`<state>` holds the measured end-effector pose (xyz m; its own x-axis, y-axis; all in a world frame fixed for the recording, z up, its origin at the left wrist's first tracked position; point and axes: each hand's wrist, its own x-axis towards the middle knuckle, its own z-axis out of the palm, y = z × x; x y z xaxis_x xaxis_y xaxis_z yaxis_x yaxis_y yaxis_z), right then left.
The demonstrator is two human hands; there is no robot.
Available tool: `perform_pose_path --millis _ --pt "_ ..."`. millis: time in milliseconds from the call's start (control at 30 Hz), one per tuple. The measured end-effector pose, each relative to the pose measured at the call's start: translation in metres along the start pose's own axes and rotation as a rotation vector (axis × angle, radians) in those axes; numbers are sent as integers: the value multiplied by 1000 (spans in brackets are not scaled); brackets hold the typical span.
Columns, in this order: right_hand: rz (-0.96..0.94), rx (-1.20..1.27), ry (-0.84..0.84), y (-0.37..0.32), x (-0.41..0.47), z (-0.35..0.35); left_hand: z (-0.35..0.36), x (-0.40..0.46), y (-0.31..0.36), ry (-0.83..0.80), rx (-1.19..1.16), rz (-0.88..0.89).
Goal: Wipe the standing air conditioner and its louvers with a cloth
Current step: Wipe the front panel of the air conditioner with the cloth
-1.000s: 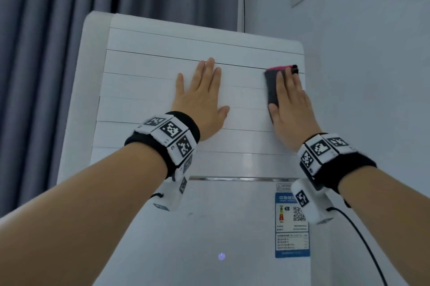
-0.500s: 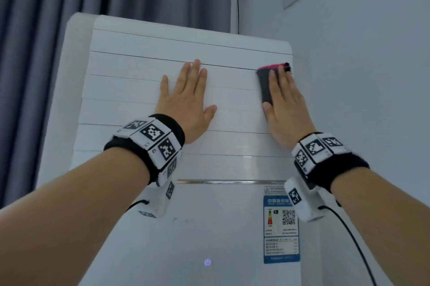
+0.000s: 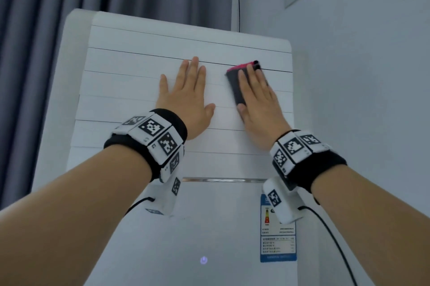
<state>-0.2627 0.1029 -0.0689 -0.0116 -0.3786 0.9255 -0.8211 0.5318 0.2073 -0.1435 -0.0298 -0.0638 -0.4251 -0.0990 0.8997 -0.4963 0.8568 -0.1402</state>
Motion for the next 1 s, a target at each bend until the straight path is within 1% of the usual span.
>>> perform_pose_path --millis 133,233,267,367,467,533,600,700,767,833,900,1000 --pt "134 -30 19 35 -12 -11 -3 1 -5 -21 -7 8" --pt "182 -47 13 34 -14 -10 -5 3 -5 -40 6 19" --pt "175 -52 6 27 -11 -8 -4 3 -4 -45 6 25" --pt "75 -56 -12 -8 9 2 -3 2 -5 -35 -6 37" --pt "22 0 1 -41 24 10 -6 0 -9 -25 -25 47" --pt "-2 -8 -4 -43 24 10 -11 1 -11 -43 -32 65" --pt "-4 -51 -10 -28 18 5 -16 0 -17 -58 -51 71" --pt "102 -69 -13 -7 7 -4 -19 -9 -38 2 -21 52" --pt "170 -64 -18 -6 5 -6 -20 -16 -59 11 3 24" --pt "197 -58 -17 -22 10 -4 -24 -19 -81 -35 -22 -37" --pt "164 -63 -4 -46 21 0 -26 -20 -96 -70 -50 -74" --pt "115 -35 21 -91 37 13 -28 -18 -104 -80 -90 -47"
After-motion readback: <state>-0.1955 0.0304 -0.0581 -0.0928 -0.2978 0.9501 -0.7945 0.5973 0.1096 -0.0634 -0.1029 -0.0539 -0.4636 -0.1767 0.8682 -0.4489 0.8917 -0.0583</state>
